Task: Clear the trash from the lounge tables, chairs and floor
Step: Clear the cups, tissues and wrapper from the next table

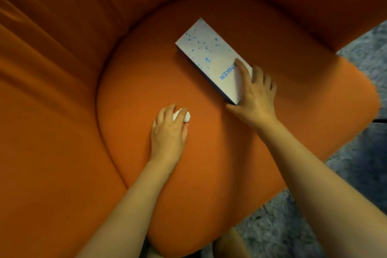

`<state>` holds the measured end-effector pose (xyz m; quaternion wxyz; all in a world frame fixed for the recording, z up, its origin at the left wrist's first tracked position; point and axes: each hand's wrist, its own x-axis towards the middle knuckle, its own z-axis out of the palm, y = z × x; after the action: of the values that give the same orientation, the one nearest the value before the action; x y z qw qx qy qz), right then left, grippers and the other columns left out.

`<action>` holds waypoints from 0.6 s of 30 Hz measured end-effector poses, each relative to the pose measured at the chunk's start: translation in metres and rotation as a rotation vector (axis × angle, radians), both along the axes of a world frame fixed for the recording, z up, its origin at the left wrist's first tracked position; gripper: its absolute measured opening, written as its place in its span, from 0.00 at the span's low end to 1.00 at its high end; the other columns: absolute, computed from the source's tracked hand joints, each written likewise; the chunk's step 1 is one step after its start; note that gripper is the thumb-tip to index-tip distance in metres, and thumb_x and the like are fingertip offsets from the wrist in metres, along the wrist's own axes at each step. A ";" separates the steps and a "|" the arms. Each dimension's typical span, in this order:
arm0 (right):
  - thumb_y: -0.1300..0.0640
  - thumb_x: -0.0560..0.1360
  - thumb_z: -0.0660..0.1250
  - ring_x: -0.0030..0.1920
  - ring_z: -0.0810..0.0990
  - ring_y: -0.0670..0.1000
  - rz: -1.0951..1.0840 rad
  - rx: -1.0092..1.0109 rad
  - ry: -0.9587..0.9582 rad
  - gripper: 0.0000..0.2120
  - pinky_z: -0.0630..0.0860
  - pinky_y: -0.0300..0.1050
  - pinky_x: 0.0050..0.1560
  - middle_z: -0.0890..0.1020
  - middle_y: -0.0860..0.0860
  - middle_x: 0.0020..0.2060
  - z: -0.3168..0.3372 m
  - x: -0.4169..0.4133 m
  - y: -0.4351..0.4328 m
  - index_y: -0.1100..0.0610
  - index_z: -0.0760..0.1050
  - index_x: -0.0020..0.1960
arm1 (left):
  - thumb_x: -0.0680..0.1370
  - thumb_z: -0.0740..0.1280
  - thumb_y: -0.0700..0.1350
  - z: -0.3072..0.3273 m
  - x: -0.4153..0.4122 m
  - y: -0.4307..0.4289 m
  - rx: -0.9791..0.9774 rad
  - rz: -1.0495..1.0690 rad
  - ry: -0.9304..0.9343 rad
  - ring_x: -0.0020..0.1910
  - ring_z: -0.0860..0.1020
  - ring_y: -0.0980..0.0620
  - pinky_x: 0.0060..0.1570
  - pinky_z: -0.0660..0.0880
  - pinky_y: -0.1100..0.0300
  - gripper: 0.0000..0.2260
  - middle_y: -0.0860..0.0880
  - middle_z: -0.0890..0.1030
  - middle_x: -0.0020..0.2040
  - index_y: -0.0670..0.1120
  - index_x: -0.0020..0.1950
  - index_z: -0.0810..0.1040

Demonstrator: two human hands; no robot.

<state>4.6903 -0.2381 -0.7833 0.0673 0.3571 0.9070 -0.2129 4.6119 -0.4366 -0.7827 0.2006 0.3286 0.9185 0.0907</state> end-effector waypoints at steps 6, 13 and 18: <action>0.49 0.59 0.73 0.61 0.65 0.61 -0.062 0.020 0.077 0.46 0.60 0.51 0.55 0.64 0.58 0.67 0.020 0.009 -0.015 0.48 0.57 0.74 | 0.76 0.63 0.34 0.012 -0.010 0.000 0.161 0.037 -0.057 0.51 0.74 0.38 0.46 0.71 0.45 0.09 0.38 0.76 0.51 0.37 0.54 0.78; 0.45 0.57 0.74 0.59 0.66 0.59 -0.266 0.064 0.177 0.47 0.59 0.48 0.51 0.67 0.57 0.63 0.089 0.035 -0.026 0.48 0.59 0.73 | 0.74 0.63 0.34 0.079 -0.022 0.028 0.332 -0.040 0.002 0.43 0.77 0.38 0.39 0.74 0.47 0.09 0.41 0.77 0.48 0.41 0.54 0.77; 0.46 0.58 0.74 0.60 0.64 0.58 -0.476 0.129 0.200 0.47 0.59 0.50 0.54 0.66 0.56 0.65 0.148 0.071 -0.036 0.47 0.58 0.73 | 0.73 0.64 0.33 0.141 -0.016 0.069 0.472 -0.232 0.033 0.43 0.76 0.42 0.39 0.67 0.57 0.09 0.42 0.78 0.47 0.41 0.52 0.77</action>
<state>4.7613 -0.2738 -0.6357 -0.0975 0.5413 0.8111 -0.1989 4.5963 -0.3672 -0.6414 0.1125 0.4707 0.8314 0.2733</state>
